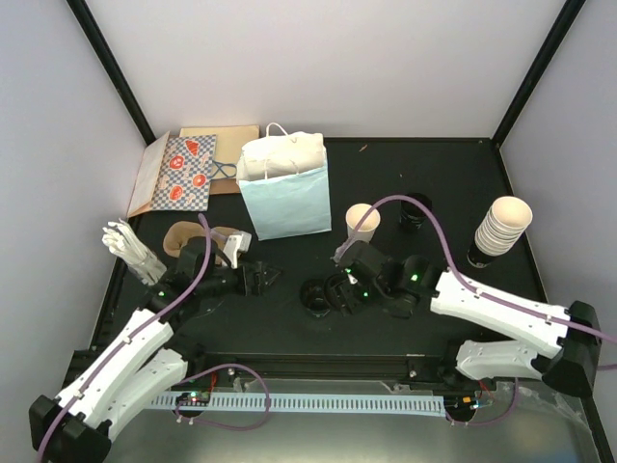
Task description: Pack the takeout coffee
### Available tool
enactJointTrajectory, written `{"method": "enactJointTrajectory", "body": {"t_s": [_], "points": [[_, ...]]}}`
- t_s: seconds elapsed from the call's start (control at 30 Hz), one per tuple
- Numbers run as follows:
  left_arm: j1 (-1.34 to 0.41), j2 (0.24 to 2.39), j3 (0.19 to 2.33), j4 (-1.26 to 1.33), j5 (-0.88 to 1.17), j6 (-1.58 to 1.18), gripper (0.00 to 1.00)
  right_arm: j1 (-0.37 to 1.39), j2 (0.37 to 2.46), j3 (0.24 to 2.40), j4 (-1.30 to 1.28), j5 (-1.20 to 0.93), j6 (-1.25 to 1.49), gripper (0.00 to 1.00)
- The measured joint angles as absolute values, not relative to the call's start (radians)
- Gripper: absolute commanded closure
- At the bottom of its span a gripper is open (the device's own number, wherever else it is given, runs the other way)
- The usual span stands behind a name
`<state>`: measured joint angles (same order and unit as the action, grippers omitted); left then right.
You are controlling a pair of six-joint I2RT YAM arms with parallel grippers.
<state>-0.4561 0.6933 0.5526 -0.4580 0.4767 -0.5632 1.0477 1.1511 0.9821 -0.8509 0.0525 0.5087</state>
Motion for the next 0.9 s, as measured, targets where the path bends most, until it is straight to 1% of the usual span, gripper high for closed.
{"method": "enactJointTrajectory", "body": {"t_s": [0.1,0.23,0.37,0.5,0.63,0.9], "points": [[-0.456,0.701,0.504,-0.417,0.495,-0.598,0.02,1.106,1.198,0.982,-0.840,0.068,0.508,0.29],[-0.456,0.730,0.495,-0.383,0.525,-0.621,0.03,1.139,1.242,0.982,-0.809,0.078,0.503,0.30],[-0.456,0.775,0.491,-0.325,0.570,-0.653,0.06,1.153,1.273,0.984,-0.776,0.105,0.496,0.30],[-0.456,0.796,0.457,-0.259,0.611,-0.694,0.12,1.170,1.290,0.987,-0.743,0.135,0.493,0.30],[-0.456,0.803,0.442,-0.231,0.631,-0.719,0.16,1.173,1.303,0.987,-0.718,0.155,0.488,0.30],[-0.456,0.835,0.442,-0.199,0.656,-0.738,0.19,1.177,1.345,0.987,-0.691,0.167,0.477,0.30]]}}
